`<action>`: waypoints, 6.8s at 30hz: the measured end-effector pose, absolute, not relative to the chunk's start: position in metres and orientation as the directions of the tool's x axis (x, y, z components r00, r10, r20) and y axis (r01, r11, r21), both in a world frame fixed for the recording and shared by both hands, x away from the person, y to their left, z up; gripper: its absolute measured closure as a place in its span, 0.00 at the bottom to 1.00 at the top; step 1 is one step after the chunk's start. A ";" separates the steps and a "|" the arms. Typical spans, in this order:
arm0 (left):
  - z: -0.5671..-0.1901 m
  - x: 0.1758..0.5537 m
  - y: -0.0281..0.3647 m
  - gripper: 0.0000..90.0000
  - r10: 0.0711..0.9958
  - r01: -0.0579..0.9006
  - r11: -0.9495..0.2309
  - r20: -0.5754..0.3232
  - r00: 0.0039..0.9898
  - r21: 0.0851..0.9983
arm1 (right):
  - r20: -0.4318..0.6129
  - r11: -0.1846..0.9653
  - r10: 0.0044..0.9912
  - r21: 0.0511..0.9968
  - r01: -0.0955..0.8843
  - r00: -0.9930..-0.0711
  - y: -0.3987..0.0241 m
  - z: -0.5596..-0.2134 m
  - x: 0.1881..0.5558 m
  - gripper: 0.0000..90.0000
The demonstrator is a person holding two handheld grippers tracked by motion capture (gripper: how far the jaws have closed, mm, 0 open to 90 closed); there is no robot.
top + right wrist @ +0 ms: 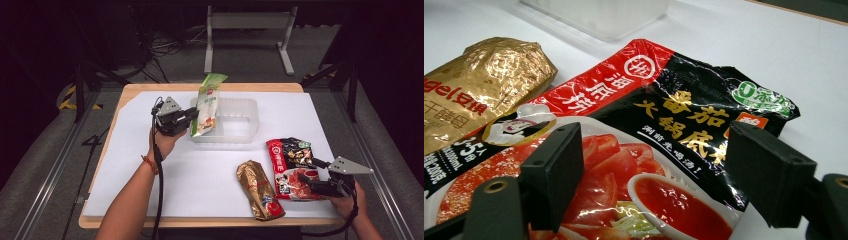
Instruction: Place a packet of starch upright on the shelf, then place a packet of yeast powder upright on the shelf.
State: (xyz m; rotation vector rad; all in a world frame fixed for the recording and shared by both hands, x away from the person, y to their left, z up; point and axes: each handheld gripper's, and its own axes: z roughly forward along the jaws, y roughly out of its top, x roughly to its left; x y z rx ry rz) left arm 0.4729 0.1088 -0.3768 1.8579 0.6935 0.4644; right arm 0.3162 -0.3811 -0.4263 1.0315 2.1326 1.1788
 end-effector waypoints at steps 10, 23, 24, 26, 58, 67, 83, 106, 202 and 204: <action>-0.391 0.472 0.095 0.90 0.595 0.252 -0.499 0.117 0.795 0.829 | -0.058 0.346 0.801 0.857 0.381 -0.596 -0.379 -0.427 0.317 0.27; -0.400 0.480 0.083 1.00 0.572 0.284 -0.557 0.112 0.813 0.780 | -0.059 0.348 0.800 0.857 0.380 -0.598 -0.379 -0.427 0.317 0.27; -0.400 0.480 0.082 1.00 0.572 0.283 -0.565 0.121 0.811 0.775 | -0.060 0.348 0.799 0.857 0.380 -0.598 -0.379 -0.427 0.316 0.27; -0.400 0.480 0.079 1.00 0.576 0.283 -0.577 0.136 0.806 0.766 | -0.060 0.348 0.799 0.857 0.379 -0.598 -0.379 -0.427 0.317 0.27; -0.403 0.414 0.120 0.35 0.505 0.340 -0.411 -0.100 0.857 0.846 | -0.062 0.345 0.803 0.859 0.377 -0.593 -0.380 -0.425 0.317 0.27; -0.419 0.402 0.122 0.23 0.526 0.354 -0.413 -0.097 0.845 0.839 | -0.075 0.359 0.799 0.856 0.373 -0.597 -0.377 -0.425 0.320 0.27; -0.424 0.397 0.100 0.19 0.481 0.340 -0.437 -0.103 0.871 0.833 | -0.073 0.364 0.790 0.855 0.369 -0.609 -0.378 -0.424 0.320 0.31; -0.431 0.403 0.014 0.20 0.282 0.339 -0.485 -0.222 0.933 0.806 | -0.078 0.362 0.798 0.855 0.371 -0.598 -0.383 -0.425 0.306 0.32; -0.314 0.449 0.080 1.00 0.638 0.311 0.109 -0.306 0.707 0.944 | -0.062 0.348 0.801 0.857 0.380 -0.595 -0.387 -0.426 0.307 0.30; -0.314 0.455 0.077 1.00 0.661 0.301 0.100 -0.290 0.693 0.948 | -0.061 0.346 0.803 0.857 0.381 -0.593 -0.387 -0.426 0.307 0.30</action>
